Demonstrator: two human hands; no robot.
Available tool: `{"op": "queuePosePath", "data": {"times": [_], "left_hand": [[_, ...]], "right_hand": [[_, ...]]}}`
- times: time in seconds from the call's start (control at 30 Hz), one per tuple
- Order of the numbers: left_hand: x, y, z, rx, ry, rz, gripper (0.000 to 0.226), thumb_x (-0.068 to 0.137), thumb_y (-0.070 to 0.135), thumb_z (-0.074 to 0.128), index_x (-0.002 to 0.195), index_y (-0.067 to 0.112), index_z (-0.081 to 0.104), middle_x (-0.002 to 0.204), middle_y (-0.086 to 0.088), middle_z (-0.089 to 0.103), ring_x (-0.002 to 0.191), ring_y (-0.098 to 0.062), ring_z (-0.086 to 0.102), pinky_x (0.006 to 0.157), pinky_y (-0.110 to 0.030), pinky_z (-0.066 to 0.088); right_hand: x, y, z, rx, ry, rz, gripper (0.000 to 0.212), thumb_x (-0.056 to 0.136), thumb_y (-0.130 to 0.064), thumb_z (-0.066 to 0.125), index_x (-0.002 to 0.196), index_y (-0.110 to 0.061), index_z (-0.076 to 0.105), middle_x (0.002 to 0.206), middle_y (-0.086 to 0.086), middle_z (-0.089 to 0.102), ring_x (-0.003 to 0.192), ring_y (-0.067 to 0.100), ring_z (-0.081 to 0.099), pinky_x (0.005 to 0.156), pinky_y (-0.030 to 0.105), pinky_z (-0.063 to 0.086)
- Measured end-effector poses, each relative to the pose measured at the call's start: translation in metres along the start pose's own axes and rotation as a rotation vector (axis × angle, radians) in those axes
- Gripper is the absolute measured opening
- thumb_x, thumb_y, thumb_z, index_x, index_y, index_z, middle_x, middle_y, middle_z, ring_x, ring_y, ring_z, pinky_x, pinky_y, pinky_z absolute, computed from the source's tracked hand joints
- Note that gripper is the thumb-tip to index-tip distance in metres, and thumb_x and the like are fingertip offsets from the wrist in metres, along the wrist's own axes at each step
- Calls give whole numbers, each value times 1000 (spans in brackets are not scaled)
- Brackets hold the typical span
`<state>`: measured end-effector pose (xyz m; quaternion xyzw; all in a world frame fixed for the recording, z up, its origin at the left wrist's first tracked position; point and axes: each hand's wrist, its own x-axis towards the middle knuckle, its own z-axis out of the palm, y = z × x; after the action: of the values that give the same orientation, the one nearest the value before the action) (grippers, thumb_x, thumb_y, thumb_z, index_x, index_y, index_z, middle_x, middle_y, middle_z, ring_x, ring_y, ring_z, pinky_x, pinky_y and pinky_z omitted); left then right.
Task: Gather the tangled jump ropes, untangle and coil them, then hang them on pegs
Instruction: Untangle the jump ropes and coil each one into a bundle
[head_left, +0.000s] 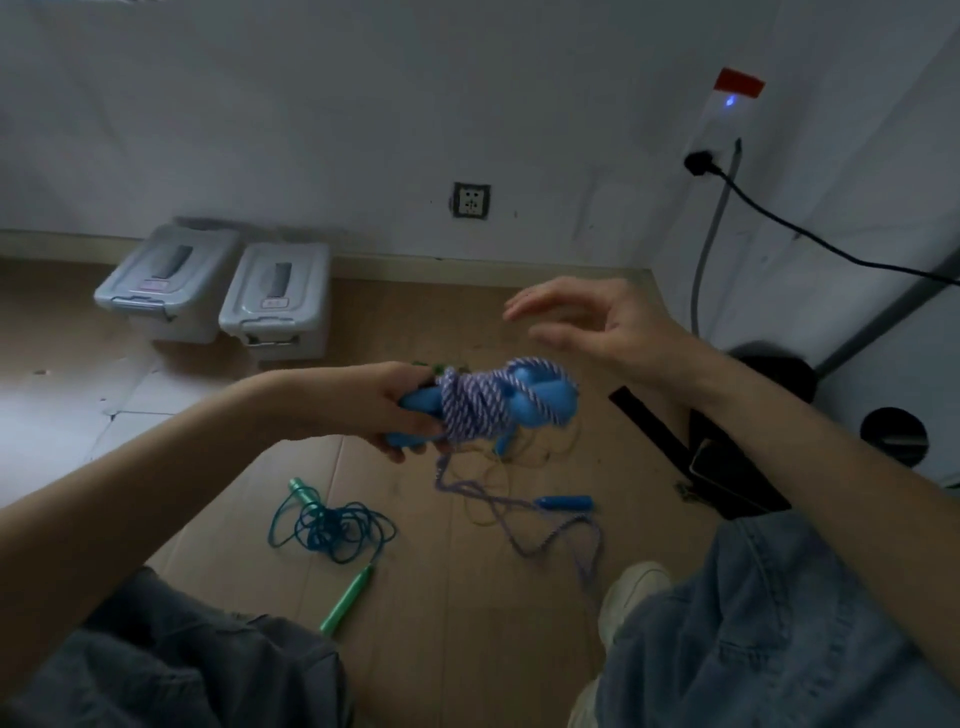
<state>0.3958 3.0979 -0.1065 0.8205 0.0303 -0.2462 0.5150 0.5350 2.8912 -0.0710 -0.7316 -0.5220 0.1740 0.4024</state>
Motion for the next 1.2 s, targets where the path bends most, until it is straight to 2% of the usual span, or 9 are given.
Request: {"op": "queuePosePath", "data": {"times": [0.13, 0.33, 0.47, 0.57, 0.7, 0.77, 0.9, 1.07, 1.2], "left_hand": [[2, 10, 8, 48, -246, 6, 21, 89, 18, 57, 108, 27, 55, 96, 10, 63, 86, -4, 62, 74, -22, 53], [-4, 26, 15, 51, -352, 30, 31, 89, 20, 54, 119, 24, 45, 106, 5, 59, 93, -6, 61, 79, -26, 54], [-17, 39, 21, 21, -358, 101, 45, 83, 31, 55, 125, 25, 41, 103, 9, 62, 94, -7, 62, 75, -22, 53], [-27, 50, 13, -85, -216, 194, 38, 80, 34, 56, 116, 28, 48, 97, 13, 65, 90, -8, 64, 71, -19, 52], [-23, 47, -1, -299, 146, 166, 34, 73, 27, 57, 106, 21, 54, 84, 6, 68, 75, -6, 67, 61, -18, 53], [-17, 43, 0, -334, 239, 135, 29, 77, 22, 58, 105, 20, 53, 88, 1, 65, 72, -5, 67, 60, -20, 54], [-11, 35, -3, -269, 247, 154, 37, 76, 26, 59, 113, 20, 54, 86, 8, 66, 77, -6, 66, 65, -22, 55], [9, 14, -10, 177, 529, 22, 14, 87, 18, 58, 94, 10, 48, 84, 0, 57, 70, -13, 61, 53, -16, 52], [13, -3, -11, 491, 677, -138, 21, 90, 21, 55, 100, 9, 41, 82, -2, 51, 57, -8, 51, 39, -15, 39]], "right_hand": [[3, -20, 33, -88, -346, -59, 25, 85, -8, 64, 109, -15, 67, 114, 1, 59, 106, 12, 56, 90, 25, 48], [1, -8, 30, 229, -370, 149, 14, 86, -14, 63, 99, -16, 62, 92, -5, 66, 86, 4, 63, 72, 14, 48], [-4, 19, 28, 506, -458, 404, 36, 74, -21, 73, 102, -15, 52, 101, 6, 62, 91, 23, 60, 79, 32, 52], [-18, 46, 33, 744, -239, 541, 102, 32, -39, 91, 117, -6, 47, 119, 15, 51, 101, 28, 54, 99, 46, 42], [-7, 15, 49, 1031, -380, 456, 23, 81, -36, 63, 94, -18, 64, 68, -3, 52, 50, 5, 43, 54, 19, 47], [-7, 15, 46, 1021, -401, 514, 22, 87, -37, 51, 85, -17, 61, 56, -8, 39, 39, 1, 28, 42, 15, 34], [-8, 16, 44, 909, -441, 570, 31, 91, -42, 43, 72, -20, 52, 55, -5, 24, 47, 8, 24, 50, 21, 33], [-11, 17, 43, 194, -505, 545, 37, 89, -45, 53, 81, -10, 63, 52, -9, 38, 47, 8, 33, 41, 18, 30], [-14, 18, 38, 506, -601, 625, 38, 97, -35, 43, 69, -15, 59, 53, -5, 44, 41, 7, 37, 43, 19, 37]]}}
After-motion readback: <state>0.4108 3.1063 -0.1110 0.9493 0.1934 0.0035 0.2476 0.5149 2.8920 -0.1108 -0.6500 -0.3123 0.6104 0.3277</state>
